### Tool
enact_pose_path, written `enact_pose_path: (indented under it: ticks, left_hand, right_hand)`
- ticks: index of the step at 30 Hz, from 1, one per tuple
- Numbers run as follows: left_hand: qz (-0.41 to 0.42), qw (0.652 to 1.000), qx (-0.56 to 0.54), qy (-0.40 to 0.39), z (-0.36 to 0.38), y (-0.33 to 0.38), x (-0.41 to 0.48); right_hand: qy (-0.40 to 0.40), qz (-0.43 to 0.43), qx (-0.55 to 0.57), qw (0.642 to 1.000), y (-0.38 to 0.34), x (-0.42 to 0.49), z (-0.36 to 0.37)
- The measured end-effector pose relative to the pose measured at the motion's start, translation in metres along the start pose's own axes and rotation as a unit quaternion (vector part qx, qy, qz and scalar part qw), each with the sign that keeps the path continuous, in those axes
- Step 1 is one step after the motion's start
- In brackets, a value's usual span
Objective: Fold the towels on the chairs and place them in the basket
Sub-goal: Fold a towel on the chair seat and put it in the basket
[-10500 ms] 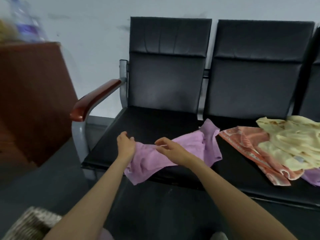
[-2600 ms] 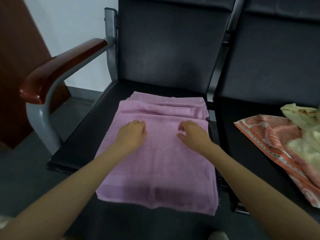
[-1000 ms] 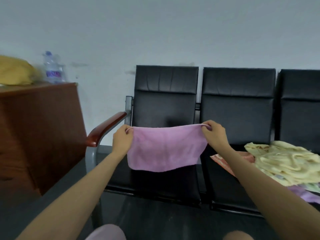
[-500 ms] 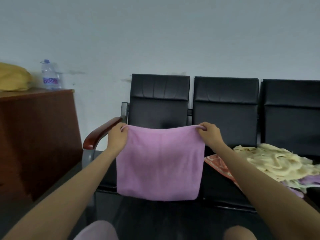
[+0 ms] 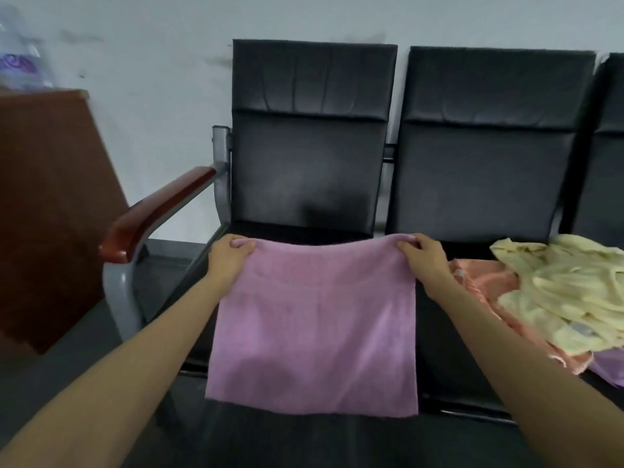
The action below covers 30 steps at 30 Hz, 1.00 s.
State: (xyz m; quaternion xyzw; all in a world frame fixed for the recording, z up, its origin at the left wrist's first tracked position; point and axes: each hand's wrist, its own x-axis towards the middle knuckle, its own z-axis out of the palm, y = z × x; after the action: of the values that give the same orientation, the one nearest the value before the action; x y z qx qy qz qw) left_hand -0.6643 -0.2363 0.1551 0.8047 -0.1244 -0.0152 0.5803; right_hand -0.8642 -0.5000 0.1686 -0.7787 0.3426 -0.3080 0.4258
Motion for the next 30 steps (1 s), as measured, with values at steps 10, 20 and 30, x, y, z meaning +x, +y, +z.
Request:
enact_pose_path:
  ticks: [10, 20, 30]
  left_hand:
    - [0.020, 0.993, 0.112, -0.026, 0.093, -0.039, 0.143]
    - [0.002, 0.962, 0.257, -0.093, 0.115, -0.109, 0.176]
    - [-0.001, 0.932, 0.314, -0.179, 0.070, -0.102, 0.137]
  right_hand:
    - [-0.020, 0.054, -0.035, 0.998, 0.063, 0.142, 0.091]
    - [-0.167, 0.033, -0.184, 0.968, 0.117, 0.179, 0.140]
    - [-0.268, 0.057, -0.268, 0.924, 0.094, 0.137, 0.125]
